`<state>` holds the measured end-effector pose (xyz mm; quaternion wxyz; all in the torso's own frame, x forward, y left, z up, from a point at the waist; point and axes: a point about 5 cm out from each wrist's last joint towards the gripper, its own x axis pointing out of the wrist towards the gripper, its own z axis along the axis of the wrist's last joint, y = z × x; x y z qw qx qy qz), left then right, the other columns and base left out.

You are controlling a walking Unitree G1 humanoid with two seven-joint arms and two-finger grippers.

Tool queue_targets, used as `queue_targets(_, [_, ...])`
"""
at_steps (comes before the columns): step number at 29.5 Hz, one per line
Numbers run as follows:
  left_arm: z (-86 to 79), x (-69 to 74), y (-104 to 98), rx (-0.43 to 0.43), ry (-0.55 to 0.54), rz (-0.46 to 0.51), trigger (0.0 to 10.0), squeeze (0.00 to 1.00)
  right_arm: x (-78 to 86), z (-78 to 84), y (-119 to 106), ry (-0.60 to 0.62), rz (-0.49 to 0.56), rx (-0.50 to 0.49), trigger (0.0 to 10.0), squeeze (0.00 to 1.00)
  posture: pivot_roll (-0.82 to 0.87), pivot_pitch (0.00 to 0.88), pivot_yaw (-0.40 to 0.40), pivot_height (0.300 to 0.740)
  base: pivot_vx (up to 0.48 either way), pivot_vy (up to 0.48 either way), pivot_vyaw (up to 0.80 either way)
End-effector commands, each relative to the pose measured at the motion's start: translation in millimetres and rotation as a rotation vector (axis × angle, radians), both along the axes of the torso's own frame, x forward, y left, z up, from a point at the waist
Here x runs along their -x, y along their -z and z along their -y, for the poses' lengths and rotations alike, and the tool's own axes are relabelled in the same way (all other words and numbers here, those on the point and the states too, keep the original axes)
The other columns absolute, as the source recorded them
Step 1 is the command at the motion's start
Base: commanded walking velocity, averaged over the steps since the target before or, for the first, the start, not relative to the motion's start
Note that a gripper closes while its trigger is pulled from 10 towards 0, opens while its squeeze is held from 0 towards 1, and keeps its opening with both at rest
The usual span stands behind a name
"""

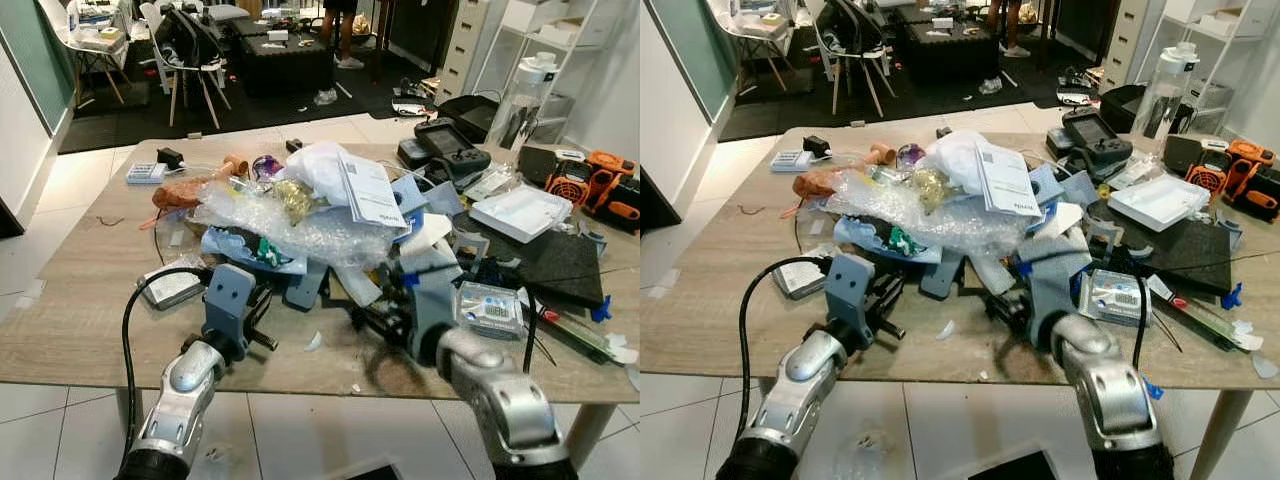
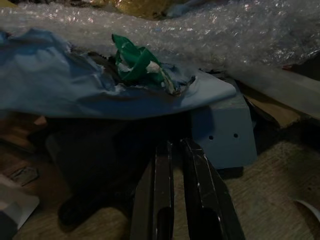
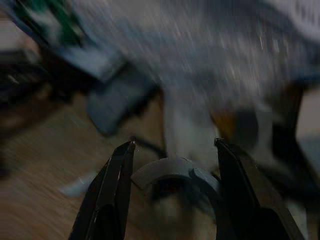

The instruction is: Picking trash to rubbish bin

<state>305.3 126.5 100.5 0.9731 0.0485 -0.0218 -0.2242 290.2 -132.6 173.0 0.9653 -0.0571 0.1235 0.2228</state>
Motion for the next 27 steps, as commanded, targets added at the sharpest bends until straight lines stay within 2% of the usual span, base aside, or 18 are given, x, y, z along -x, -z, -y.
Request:
queue_targets(1, [1.1,3.0,4,0.009,0.008,-0.013,10.0,0.00,2.8,-2.3,-4,-0.018,-0.016,-0.030,0.0,0.00,-0.07,0.048,0.032,0.740,0.000,0.000,0.00])
queue_targets(7, [0.6,3.4,4,0.014,0.007,-0.012,10.0,0.00,2.2,-8.4,-19,-0.060,0.037,-0.043,0.0,0.00,-0.07,0.049,0.029,0.740,0.000,0.000,0.00])
queue_targets(9, [0.0,3.2,2,0.037,-0.002,-0.005,10.0,0.00,-1.4,-11.4,-30,-0.064,0.135,-0.052,0.0,0.00,-0.06,0.049,0.024,0.740,0.000,0.000,0.00])
queue_targets(10, [0.0,3.2,2,0.037,-0.002,-0.005,10.0,0.00,-1.4,-11.4,-30,-0.064,0.135,-0.052,0.0,0.00,-0.06,0.049,0.024,0.740,0.000,0.000,0.00])
queue_targets(11, [-1.9,1.7,0,0.042,-0.025,0.011,10.0,0.00,-4.8,-12.1,-36,-0.053,0.236,-0.010,0.7,0.00,-0.06,0.049,0.024,0.740,0.000,0.000,0.00])
queue_targets(12, [-3.9,0.6,-3,0.046,-0.047,0.024,10.0,0.00,-6.5,-12.7,-40,-0.039,0.310,0.033,10.0,0.00,-0.06,0.050,0.022,0.740,0.000,0.000,0.00])
queue_targets(13, [-3.9,0.6,-3,0.046,-0.047,0.024,10.0,0.00,-6.5,-12.7,-40,-0.039,0.310,0.033,10.0,0.00,-0.06,0.050,0.022,0.740,0.000,0.000,0.00])
queue_targets(14, [-11.2,-2.5,-9,0.041,-0.114,0.067,10.0,0.00,-9.4,-15.0,-40,-0.012,0.361,0.024,10.0,0.00,-0.05,0.050,0.018,0.740,0.000,0.000,0.00])
queue_targets(17, [-16.1,-4.1,-13,0.038,-0.156,0.091,10.0,0.00,-10.6,-17.2,-39,-0.002,0.388,0.021,10.0,0.00,-0.05,0.051,0.014,0.740,0.000,0.000,0.00])
queue_targets(22, [-22.7,-5.7,-23,0.094,-0.196,0.127,10.0,0.00,-10.4,-22.3,-38,-0.018,0.428,0.035,10.0,0.00,-0.04,0.053,0.012,0.740,0.000,0.000,0.00])
queue_targets(24, [-23.7,-5.7,-26,0.107,-0.201,0.134,10.0,0.00,-10.6,-23.0,-36,-0.015,0.440,0.003,10.0,0.00,-0.04,0.055,0.012,0.740,0.000,0.000,0.00])
queue_targets(27, [-21.1,-4.5,-32,0.186,-0.216,0.139,10.0,0.00,-10.6,-20.3,-21,0.006,0.449,-0.036,10.0,0.00,-0.03,0.052,0.014,0.740,0.000,0.000,0.00])
